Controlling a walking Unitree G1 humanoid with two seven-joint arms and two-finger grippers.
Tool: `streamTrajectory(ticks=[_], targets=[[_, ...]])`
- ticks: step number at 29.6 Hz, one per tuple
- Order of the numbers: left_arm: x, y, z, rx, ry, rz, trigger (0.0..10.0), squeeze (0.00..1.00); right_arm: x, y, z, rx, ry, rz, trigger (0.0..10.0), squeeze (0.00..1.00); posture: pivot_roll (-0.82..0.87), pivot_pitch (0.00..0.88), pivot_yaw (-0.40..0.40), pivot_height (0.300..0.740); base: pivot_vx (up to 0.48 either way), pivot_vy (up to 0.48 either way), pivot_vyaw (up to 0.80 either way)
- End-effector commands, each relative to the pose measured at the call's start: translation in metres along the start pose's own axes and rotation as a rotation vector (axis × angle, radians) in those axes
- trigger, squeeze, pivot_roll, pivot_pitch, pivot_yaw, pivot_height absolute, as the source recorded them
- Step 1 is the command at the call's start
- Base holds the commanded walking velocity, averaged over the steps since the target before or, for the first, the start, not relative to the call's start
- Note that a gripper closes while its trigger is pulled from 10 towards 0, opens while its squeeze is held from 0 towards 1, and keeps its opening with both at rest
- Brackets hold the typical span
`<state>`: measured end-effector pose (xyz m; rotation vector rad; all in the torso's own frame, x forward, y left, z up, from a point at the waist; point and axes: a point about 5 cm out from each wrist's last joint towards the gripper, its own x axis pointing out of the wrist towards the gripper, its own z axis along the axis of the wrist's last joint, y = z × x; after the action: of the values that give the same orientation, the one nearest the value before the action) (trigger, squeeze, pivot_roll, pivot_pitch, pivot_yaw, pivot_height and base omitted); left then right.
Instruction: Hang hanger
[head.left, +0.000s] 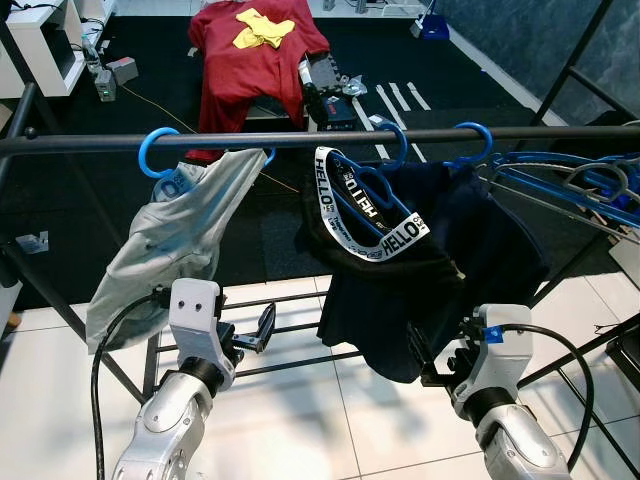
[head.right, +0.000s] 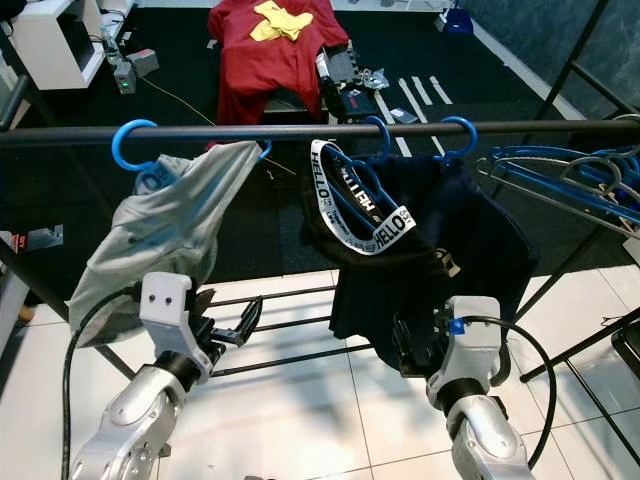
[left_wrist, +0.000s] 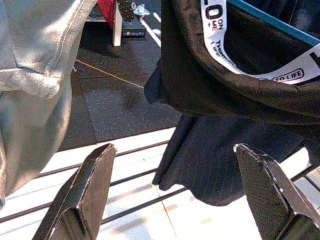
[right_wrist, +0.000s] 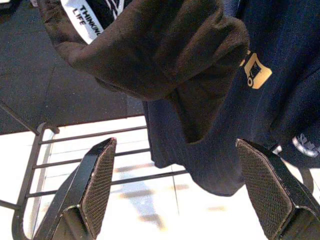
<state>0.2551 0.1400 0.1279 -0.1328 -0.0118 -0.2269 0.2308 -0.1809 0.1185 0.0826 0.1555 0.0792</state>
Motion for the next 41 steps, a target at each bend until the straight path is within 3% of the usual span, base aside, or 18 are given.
streamTrajectory(ticks=[1,15,19,21,25,27,29,34,38,39,40,41], targets=[[-0.001,-0.001,-0.003,-0.015,0.013,0.003,10.0,0.0,-0.002,-0.003,-0.002,0.006,0.011,-0.008,10.0,0.0,0.06,0.203,-0.08,0.74,0.0,0.0,0.0],[-0.001,0.0,-0.004,-0.018,0.015,0.007,10.0,0.0,0.0,0.0,0.0,-0.033,0.005,0.025,10.0,0.0,0.06,0.191,-0.085,0.74,0.0,0.0,0.14],[-0.001,0.003,0.0,0.037,-0.004,0.003,10.0,0.0,0.001,0.002,0.002,-0.069,-0.013,0.051,10.0,0.0,0.06,0.182,-0.084,0.74,0.0,0.0,0.78],[0.007,0.005,0.017,0.117,-0.071,-0.02,10.0,0.0,0.002,0.003,0.001,-0.075,-0.014,0.053,10.0,0.0,0.04,0.164,-0.086,0.74,0.0,0.0,0.79],[0.014,0.001,0.04,0.119,-0.164,-0.056,10.0,0.0,0.003,0.003,0.001,-0.082,-0.016,0.054,10.0,0.0,0.04,0.16,-0.085,0.74,0.0,0.0,0.79],[0.02,-0.01,0.067,0.128,-0.263,-0.15,10.0,0.0,0.004,0.003,0.001,-0.086,-0.018,0.055,10.0,0.0,0.04,0.153,-0.085,0.74,0.0,0.0,0.79],[0.02,-0.01,0.067,0.128,-0.263,-0.15,10.0,0.0,0.004,0.003,0.001,-0.086,-0.018,0.055,10.0,0.0,0.04,0.153,-0.085,0.74,0.0,0.0,0.79],[0.022,-0.031,0.106,0.177,-0.382,-0.347,10.0,0.0,0.005,0.003,0.001,-0.085,-0.019,0.055,10.0,0.0,0.03,0.148,-0.081,0.74,0.0,0.0,0.37],[0.022,-0.035,0.112,0.19,-0.397,-0.385,10.0,0.0,0.005,0.003,0.001,-0.085,-0.02,0.054,10.0,0.0,0.03,0.148,-0.081,0.74,0.0,0.0,0.0],[0.025,-0.037,0.113,0.257,-0.399,-0.409,10.0,0.0,0.005,0.003,0.001,-0.085,-0.021,0.052,10.0,0.0,0.03,0.144,-0.074,0.74,0.0,0.0,0.0],[0.025,-0.037,0.113,0.257,-0.399,-0.409,10.0,0.0,0.005,0.003,0.001,-0.085,-0.021,0.052,10.0,0.0,0.03,0.144,-0.074,0.74,0.0,0.0,0.0],[0.028,-0.038,0.113,0.308,-0.398,-0.421,10.0,0.0,0.005,0.003,0.001,-0.086,-0.023,0.051,10.0,0.0,0.03,0.143,-0.073,0.74,0.0,0.0,0.0]])
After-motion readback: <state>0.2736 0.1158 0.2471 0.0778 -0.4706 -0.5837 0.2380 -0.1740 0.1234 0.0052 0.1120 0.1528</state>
